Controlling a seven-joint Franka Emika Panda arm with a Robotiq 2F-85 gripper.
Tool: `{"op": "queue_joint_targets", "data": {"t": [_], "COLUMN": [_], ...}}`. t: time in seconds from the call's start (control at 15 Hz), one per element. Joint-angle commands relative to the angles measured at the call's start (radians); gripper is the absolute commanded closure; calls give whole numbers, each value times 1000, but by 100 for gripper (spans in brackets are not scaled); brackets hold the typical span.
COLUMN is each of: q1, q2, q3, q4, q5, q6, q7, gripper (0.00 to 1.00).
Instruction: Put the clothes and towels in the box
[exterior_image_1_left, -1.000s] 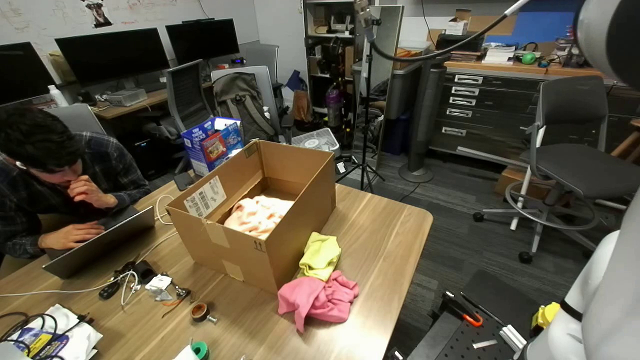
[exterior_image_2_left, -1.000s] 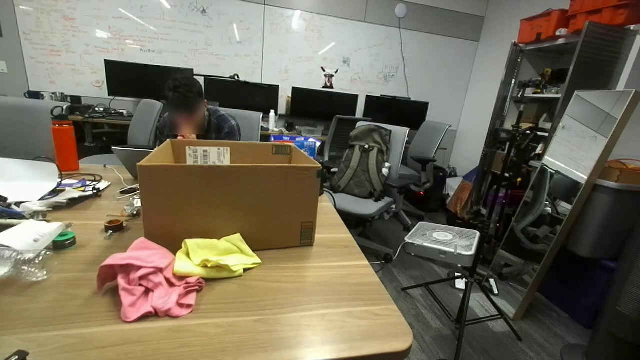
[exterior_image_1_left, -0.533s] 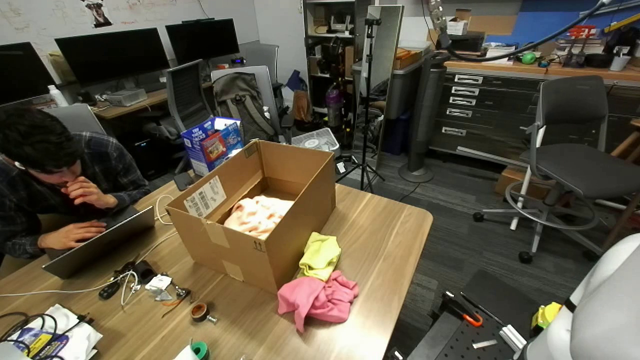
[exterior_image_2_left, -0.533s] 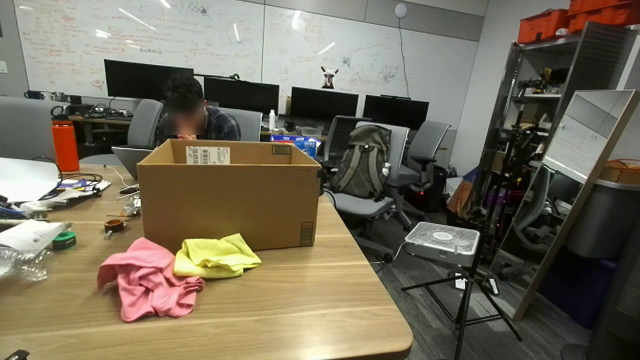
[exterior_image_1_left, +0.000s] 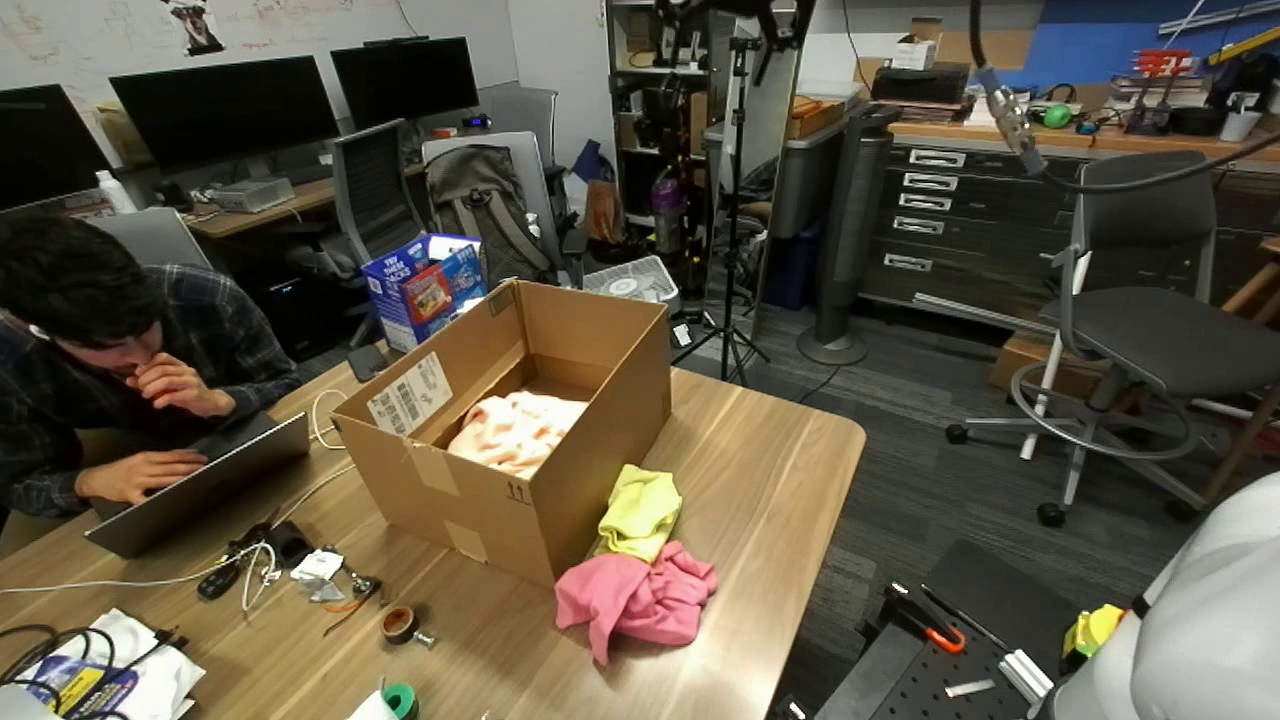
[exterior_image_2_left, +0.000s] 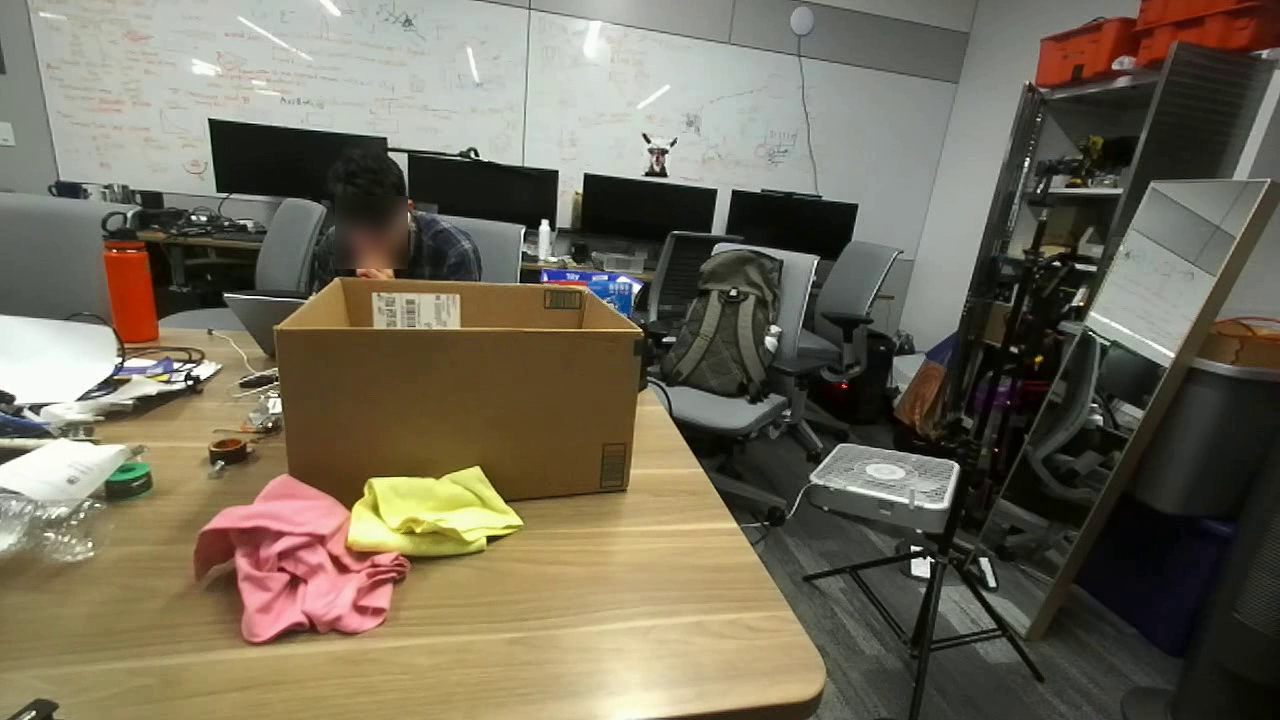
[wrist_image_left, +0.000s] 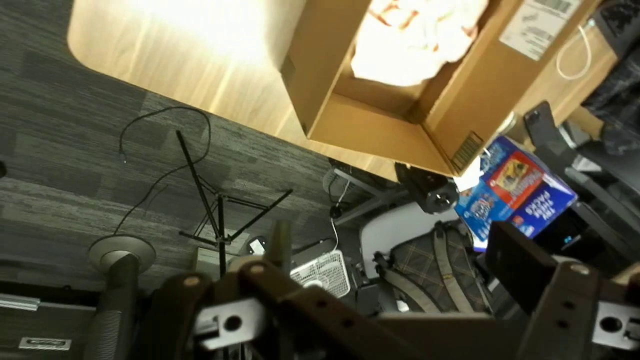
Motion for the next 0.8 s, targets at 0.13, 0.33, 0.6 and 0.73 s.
{"op": "queue_joint_targets", "data": {"t": [0.13,0.33,0.6,0.73], "q1": [-44,-57,-61,-61], "q2": [-125,-148,-158,-160], "q3": [-15,-9,3,8], "q4": [-289,-400,-522,-574], "q5": [-58,-132,-241,-303], "q6": [68,117,190,221], "q7": [-299,-390,-453,-483], "gripper": [0,0,0,0]}}
